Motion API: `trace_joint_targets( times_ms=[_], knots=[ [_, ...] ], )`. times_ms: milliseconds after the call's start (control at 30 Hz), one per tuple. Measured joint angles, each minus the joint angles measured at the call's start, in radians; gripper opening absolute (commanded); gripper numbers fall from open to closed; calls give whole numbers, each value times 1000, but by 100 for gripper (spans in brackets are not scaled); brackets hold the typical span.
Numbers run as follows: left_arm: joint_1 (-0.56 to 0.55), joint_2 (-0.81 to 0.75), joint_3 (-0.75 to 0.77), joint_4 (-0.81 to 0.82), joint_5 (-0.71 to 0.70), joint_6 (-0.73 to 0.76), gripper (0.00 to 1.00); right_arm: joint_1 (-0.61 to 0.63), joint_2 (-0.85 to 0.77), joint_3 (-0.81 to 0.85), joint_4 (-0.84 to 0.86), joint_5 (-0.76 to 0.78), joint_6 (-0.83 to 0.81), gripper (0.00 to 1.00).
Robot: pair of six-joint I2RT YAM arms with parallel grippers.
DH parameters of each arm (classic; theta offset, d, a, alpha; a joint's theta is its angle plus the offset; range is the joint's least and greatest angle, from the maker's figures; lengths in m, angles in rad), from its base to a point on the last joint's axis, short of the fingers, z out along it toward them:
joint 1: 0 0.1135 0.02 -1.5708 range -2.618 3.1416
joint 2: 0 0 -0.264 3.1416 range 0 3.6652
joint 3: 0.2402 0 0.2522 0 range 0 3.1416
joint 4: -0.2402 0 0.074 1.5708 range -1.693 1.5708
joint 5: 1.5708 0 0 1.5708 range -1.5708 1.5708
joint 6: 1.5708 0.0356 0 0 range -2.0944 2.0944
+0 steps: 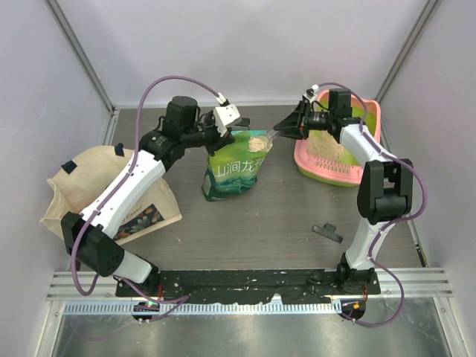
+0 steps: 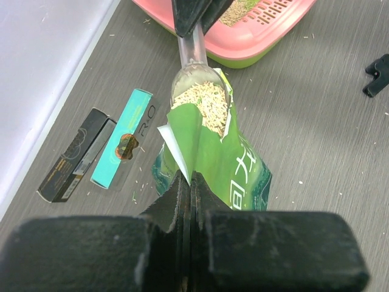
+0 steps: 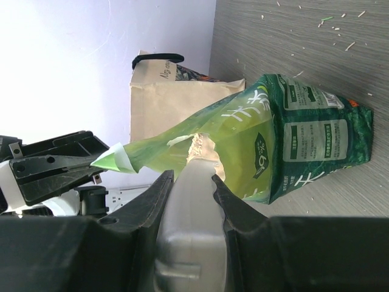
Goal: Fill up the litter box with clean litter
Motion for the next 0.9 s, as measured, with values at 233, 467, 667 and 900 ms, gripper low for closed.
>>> trace_joint_targets(
  times_ms=[233,467,667,900],
  knots=[
    [-2,-18,-15,-8,-2,39,0,-6,-8,-78,150,-29,77,1],
    [-8,-18,-14,-16,-5,68,0,-19,-7,-189,417,-52,272,1],
    [-7,-18,-11,-25,-13,77,0,-29,-7,-193,524,-75,328,1],
    [-7,-18,-10,-26,-16,77,0,-35,-7,-209,580,-86,351,1]
  ],
)
